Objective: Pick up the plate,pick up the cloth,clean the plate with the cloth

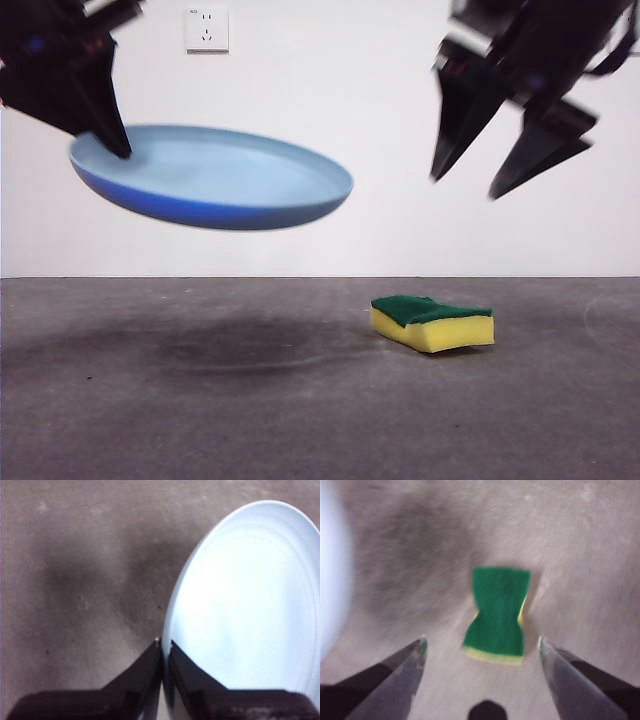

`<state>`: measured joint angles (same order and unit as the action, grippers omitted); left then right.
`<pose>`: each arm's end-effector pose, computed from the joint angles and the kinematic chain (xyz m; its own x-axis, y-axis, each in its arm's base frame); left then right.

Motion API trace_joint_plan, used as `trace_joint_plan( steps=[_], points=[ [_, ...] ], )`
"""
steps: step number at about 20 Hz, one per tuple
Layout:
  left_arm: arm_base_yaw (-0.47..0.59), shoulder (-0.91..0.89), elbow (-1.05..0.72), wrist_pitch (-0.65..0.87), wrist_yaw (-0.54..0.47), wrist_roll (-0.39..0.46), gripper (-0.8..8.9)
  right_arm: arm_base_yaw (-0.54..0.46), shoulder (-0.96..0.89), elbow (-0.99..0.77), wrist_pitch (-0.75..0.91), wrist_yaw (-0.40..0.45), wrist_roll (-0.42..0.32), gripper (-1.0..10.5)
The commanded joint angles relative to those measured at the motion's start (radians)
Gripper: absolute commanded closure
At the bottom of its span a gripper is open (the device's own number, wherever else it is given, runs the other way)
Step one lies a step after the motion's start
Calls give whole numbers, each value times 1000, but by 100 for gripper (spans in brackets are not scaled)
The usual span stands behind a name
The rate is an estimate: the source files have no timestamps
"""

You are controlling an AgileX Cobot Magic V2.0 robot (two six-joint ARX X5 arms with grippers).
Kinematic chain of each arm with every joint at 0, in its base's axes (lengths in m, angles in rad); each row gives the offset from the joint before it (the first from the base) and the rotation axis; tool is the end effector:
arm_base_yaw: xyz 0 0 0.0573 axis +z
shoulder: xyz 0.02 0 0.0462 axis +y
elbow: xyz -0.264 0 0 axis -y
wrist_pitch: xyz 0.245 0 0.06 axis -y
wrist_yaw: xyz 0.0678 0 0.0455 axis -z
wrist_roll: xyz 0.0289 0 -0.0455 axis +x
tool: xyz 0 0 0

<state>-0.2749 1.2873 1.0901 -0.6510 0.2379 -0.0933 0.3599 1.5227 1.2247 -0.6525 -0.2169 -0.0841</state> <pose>0.2499 -0.0776 0.2959 0.5546 -0.4013 -0.7290 0.3447 0.9081 -0.2376 0.2926 0.1167 0.2745 0.4555 0.4013 -0.7946 -0.5234 0.8428 0.1257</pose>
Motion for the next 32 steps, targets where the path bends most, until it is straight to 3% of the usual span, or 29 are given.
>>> trace_joint_plan(
  steps=[1,8,16,20,23,28,32],
  points=[
    [-16,-34,-8,-38,-3,19,822,19,107,36,21,33,-31,570],
    [-33,-40,-8,-86,-107,37,822,37,289,40,108,40,-42,587],
    [-33,-40,-8,-68,-106,36,822,42,380,40,131,35,-48,709],
    [-33,-40,-8,-67,-106,37,822,43,418,40,113,36,-44,833],
    [-33,-39,-8,-60,-116,37,822,43,423,40,106,41,-42,962],
    [-33,2,-8,-2,-185,36,822,44,374,40,68,68,-17,963],
    [-35,110,-8,33,-182,32,822,56,272,40,28,66,8,963]
  ],
)
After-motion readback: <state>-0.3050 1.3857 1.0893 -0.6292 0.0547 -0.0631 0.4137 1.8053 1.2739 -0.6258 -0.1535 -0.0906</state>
